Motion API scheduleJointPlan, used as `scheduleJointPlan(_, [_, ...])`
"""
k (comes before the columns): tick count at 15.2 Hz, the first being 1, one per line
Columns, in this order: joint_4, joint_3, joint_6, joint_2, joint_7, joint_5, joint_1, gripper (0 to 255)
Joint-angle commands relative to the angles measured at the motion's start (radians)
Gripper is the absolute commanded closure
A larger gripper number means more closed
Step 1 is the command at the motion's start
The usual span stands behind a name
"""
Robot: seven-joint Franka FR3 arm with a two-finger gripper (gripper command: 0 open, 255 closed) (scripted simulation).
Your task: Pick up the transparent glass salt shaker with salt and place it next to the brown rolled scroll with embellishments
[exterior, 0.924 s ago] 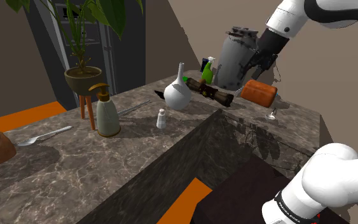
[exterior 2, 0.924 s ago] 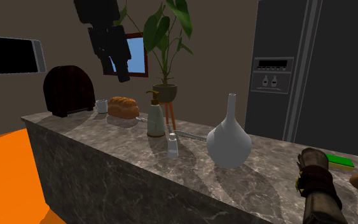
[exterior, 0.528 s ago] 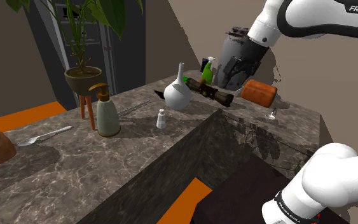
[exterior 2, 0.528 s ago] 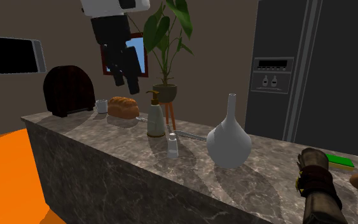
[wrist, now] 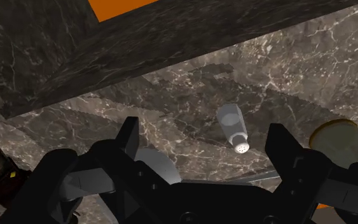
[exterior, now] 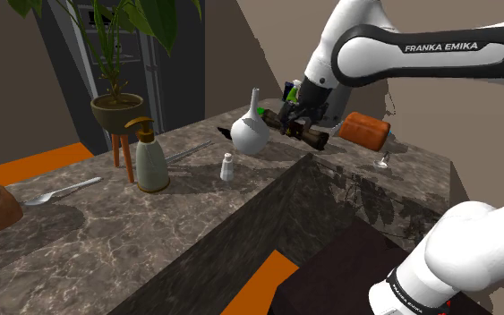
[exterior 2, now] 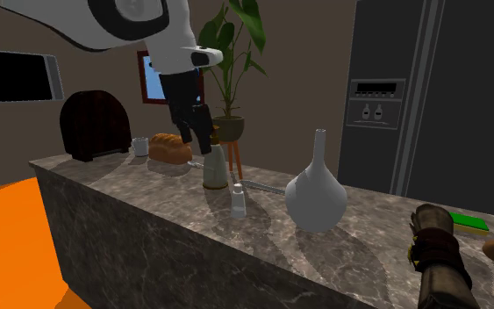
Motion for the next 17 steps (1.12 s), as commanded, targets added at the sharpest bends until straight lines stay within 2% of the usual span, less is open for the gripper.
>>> scheduleJointPlan(1, [0.016,0.029,0.056,0.072,0.031,-0.014,-0.004,0])
scheduleJointPlan(8, [0.104,0.111,0.205,0.324,0.155,-0.109,-0.023,0])
scheduleJointPlan(13, [0.209,0.146,0.273,0.521,0.267,-0.225,-0.022,0])
scheduleJointPlan(17, [0.319,0.147,0.299,0.684,0.356,-0.327,0.002,0])
